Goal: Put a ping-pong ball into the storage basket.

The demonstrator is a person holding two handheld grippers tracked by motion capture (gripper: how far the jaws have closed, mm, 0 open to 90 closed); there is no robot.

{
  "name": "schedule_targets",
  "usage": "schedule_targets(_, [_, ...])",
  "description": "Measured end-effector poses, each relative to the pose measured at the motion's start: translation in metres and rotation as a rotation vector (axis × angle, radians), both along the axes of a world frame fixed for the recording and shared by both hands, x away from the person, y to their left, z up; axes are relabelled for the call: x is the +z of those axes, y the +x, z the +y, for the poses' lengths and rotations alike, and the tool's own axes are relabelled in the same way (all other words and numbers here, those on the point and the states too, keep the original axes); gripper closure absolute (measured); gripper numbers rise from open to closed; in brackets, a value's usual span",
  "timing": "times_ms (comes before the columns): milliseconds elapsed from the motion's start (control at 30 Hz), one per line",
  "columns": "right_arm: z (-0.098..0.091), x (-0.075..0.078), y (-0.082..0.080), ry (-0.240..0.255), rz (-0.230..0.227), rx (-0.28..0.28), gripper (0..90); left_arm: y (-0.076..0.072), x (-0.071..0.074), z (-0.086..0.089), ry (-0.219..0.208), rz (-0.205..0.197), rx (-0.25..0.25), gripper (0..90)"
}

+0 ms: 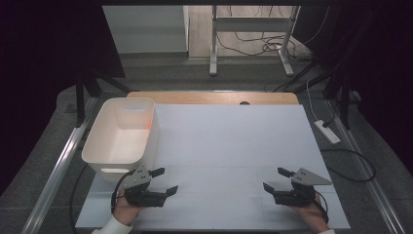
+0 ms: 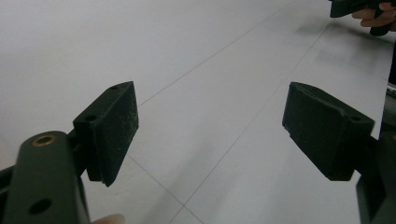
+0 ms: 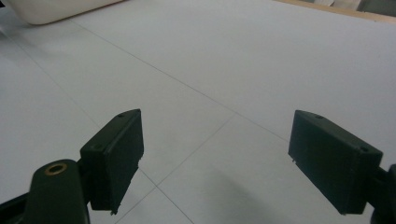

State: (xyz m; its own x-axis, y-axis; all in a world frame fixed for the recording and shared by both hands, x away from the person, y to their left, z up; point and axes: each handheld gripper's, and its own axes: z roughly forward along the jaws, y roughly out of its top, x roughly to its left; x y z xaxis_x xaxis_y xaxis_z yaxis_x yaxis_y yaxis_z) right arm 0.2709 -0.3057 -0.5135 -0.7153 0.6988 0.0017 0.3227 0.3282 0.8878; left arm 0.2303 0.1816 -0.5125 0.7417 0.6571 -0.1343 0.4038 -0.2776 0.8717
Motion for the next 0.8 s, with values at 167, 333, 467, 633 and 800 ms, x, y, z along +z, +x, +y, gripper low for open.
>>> schedule_targets(167, [0.0002,-0.0005,0.0002,0.0,0.005,0.002,18.4,0.0,0.0004,0.0034,-0.002,-0.004,0.01,19.4])
schedule_targets(333, [-0.0001,-0.0005,0.0003,0.0,0.006,0.003,18.4,0.0003,0.0002,0.0042,-0.005,0.001,0.01,19.3])
schedule_targets(467, [-0.0001,-0.0005,0.0,-0.002,0.005,0.005,18.4,0.0002,0.0,0.0034,-0.001,0.0,0.009,19.3])
schedule_targets(633, [-0.0003,-0.0005,0.0002,-0.002,0.004,0.005,18.4,0.0007,0.0009,0.0049,-0.006,0.0,0.015,19.3])
schedule_targets(800, [-0.0009,-0.0004,-0.0002,-0.005,0.003,0.006,18.4,0.0013,0.0017,0.0046,-0.004,-0.002,0.012,19.3])
